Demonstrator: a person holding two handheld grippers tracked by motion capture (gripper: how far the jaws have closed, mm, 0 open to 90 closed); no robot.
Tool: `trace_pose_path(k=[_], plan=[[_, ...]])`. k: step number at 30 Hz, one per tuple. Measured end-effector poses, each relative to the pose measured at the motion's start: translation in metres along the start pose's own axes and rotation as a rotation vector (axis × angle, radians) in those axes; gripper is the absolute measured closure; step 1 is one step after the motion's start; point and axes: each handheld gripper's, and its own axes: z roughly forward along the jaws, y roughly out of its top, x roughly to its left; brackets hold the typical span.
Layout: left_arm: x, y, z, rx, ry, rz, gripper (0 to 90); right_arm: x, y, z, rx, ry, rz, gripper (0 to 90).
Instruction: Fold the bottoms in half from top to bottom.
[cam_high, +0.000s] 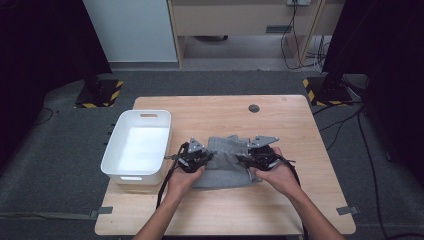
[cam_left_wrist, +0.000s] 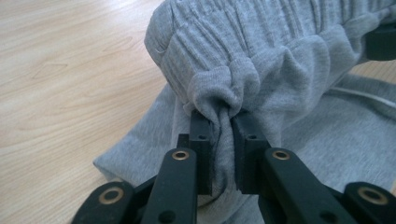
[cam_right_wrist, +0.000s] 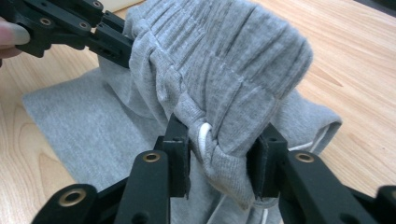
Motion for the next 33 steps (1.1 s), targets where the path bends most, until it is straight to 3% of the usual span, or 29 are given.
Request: trace_pose_path(k=[17,33], plan=[[0.0032,-0.0054,-0.0029,0.005,0.005,-0.014,76.7,0.0058,0.0033,-0.0049,-0.001,0.014,0.006,52.7],[-0.0003,-0.0088,-0.0071,0.0,-0.008,-0.019,66.9,0.0046,-0.0031,-0.0086,0.003,0.036,0.009,54.4]])
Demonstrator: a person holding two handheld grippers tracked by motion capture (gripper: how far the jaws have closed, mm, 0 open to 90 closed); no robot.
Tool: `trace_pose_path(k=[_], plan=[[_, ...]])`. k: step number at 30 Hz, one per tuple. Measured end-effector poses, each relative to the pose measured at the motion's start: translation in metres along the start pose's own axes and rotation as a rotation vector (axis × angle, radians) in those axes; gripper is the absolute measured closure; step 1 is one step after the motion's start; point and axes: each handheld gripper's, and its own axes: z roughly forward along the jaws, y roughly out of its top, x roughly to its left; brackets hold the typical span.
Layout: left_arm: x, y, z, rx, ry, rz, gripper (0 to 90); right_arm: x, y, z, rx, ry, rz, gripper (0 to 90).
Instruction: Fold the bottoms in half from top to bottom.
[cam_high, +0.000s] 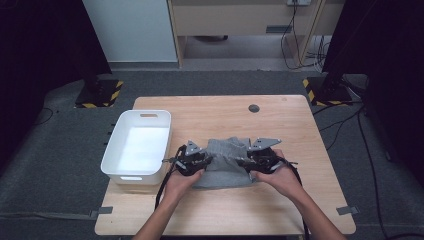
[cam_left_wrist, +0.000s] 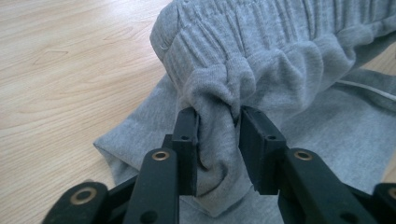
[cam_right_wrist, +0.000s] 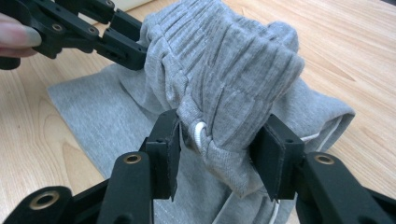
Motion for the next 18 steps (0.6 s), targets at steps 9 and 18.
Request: trace_pose_path(k=[9,18], plan=[[-0.005,0.005,-0.015,-0.029,-0.012,0.007,61.3,0.0,-0.008,0.0,0.012,0.011,0.002,55.1],[-0.005,0.031,-0.022,-0.073,-0.007,0.001,58.8,0.002,-0.015,0.002,0.015,0.024,0.005,55.1]])
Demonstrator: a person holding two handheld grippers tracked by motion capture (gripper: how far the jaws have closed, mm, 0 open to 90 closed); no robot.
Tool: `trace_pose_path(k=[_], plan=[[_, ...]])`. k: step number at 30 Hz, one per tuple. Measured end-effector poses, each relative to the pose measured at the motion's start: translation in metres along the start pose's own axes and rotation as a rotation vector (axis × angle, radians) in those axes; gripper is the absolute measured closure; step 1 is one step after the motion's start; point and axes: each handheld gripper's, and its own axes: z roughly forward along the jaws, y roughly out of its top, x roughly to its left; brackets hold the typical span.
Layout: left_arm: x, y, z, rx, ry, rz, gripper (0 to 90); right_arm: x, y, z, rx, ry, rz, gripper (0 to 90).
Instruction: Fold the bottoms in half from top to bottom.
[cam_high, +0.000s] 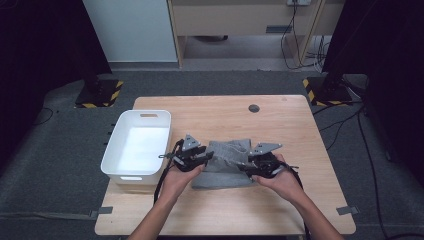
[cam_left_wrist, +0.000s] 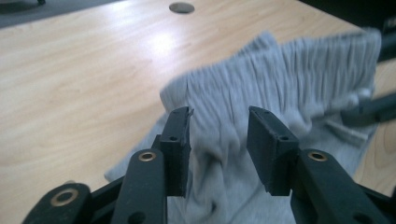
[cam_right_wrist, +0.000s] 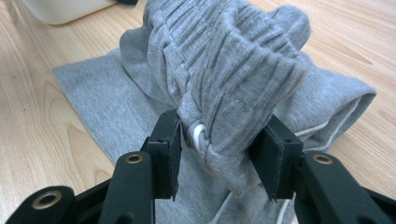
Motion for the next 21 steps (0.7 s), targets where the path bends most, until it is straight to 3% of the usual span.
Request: trace_pose_path(k=[5,10,15,21], plan=[[0.002,0.013,0.006,-0.003,0.003,-0.012,57.5,0.0,0.0,0.0,0.0,-0.001,-0.005,55.2],[0.003,0.02,0.017,-0.006,-0.016,-0.055,57.0,0.001,-0.002,0.0,0.009,-0.001,-0.021,55.7],[0.01,0.03,0.025,-0.01,-0.009,-0.103,55.7,0.002,-0.004,0.001,0.018,0.0,-0.029,55.8],[0.012,0.034,0.037,0.024,0.016,-0.085,55.5,0.004,-0.005,0.001,0.027,0.002,-0.039,55.7]])
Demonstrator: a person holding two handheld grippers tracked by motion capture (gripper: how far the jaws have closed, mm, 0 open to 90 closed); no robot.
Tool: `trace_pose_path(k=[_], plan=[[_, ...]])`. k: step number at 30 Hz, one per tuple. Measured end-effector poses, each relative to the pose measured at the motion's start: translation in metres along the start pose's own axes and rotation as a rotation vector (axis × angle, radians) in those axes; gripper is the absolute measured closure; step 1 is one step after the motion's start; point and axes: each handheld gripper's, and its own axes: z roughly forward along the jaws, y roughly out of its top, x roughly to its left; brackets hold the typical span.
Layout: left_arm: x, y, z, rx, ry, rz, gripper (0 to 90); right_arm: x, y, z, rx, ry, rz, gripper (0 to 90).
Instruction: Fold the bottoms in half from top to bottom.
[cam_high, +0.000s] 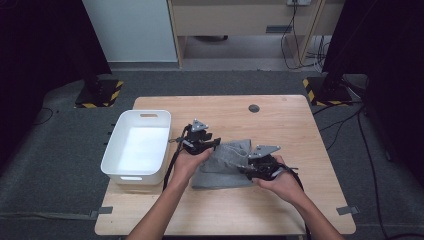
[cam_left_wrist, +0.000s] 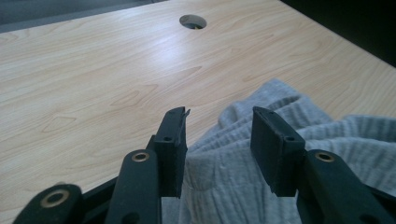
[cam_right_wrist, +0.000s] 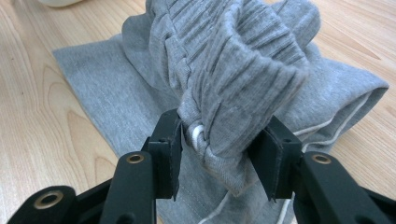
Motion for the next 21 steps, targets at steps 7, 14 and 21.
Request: trace_pose_path(k=[7,14,21], plan=[[0.003,0.001,0.006,0.005,0.0,-0.015,55.4,0.002,-0.002,0.001,0.011,-0.001,-0.015,55.6],[0.005,0.0,0.009,0.039,-0.021,-0.019,57.5,0.003,-0.002,0.001,0.014,0.003,-0.016,55.1],[-0.007,-0.011,0.005,0.066,-0.055,0.001,62.2,-0.001,-0.001,-0.005,-0.009,0.001,0.018,41.3]])
